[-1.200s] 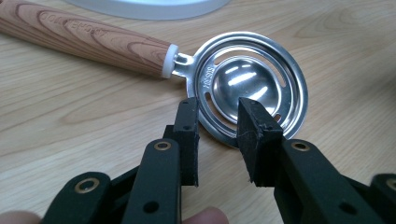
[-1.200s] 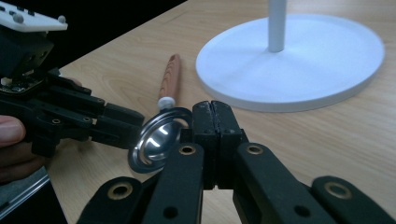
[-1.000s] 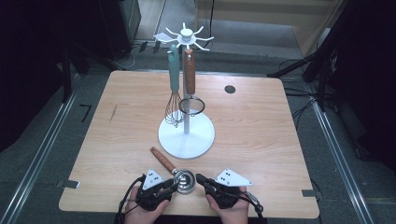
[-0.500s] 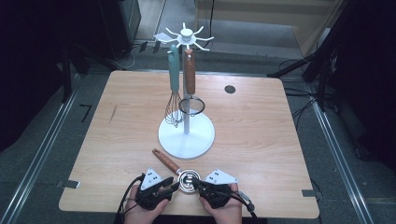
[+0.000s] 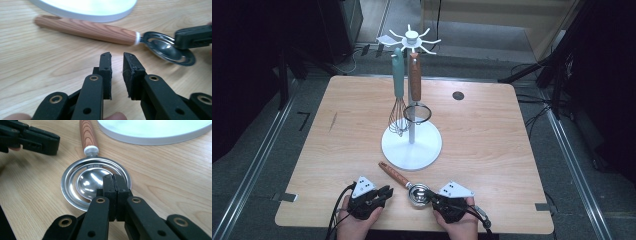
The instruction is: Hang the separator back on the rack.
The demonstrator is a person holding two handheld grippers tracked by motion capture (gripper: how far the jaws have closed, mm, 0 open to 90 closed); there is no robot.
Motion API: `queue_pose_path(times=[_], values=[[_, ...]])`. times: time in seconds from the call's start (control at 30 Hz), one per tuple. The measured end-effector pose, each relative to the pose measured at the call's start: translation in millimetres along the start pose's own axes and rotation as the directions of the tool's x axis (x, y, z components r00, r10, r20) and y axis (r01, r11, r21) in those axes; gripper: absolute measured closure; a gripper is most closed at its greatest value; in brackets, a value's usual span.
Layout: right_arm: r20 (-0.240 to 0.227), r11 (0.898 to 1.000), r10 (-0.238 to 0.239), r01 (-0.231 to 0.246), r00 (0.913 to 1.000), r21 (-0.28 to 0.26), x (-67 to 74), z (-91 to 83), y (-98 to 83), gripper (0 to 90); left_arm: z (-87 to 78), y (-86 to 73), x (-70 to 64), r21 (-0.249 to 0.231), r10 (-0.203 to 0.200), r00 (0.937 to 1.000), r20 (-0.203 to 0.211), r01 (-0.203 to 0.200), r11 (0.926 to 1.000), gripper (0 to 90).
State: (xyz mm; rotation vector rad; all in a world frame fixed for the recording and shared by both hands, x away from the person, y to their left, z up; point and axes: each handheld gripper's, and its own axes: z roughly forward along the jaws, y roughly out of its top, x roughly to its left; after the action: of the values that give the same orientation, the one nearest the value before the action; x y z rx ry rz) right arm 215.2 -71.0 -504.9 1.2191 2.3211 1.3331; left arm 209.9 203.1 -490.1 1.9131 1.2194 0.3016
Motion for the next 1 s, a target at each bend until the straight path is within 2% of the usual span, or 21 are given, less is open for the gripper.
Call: queue_pose_path(times=[0.23,0.57,0.67,0.8,0.87,1.0], values=[[0.031,1.000,-0.016,0.016,0.9994,0.000,-7.0,-5.7,-1.5,90.0,-3.8,2.4,15.3,-0.009,-0.028,0.9992,-0.027,0.028,0.9996,79.3],[0.070,1.000,0.013,-0.012,0.9974,-0.011,-18.4,-15.6,-5.4,90.0,-2.3,6.1,25.4,-0.015,-0.050,0.9982,-0.033,0.050,0.9986,78.9],[0.057,0.999,0.020,-0.017,0.9982,-0.042,-16.6,-21.1,-4.1,90.0,-1.7,7.4,26.1,-0.013,-0.045,0.9985,-0.031,0.045,0.9989,79.0],[0.013,0.998,-0.001,0.002,0.9999,-0.067,-6.5,-21.1,-1.3,90.0,0.7,7.8,24.8,-0.010,-0.040,0.9988,-0.028,0.040,0.9991,79.1],[-0.010,0.999,-0.013,0.012,0.9999,-0.053,0.2,-16.4,-0.7,90.0,1.0,7.8,24.5,-0.008,-0.036,0.9990,-0.027,0.036,0.9993,79.1],[-0.014,1.000,-0.027,0.027,0.9995,0.004,5.4,-5.2,-2.2,90.0,0.5,7.8,24.6,-0.009,-0.039,0.9989,-0.028,0.038,0.9992,79.2]])
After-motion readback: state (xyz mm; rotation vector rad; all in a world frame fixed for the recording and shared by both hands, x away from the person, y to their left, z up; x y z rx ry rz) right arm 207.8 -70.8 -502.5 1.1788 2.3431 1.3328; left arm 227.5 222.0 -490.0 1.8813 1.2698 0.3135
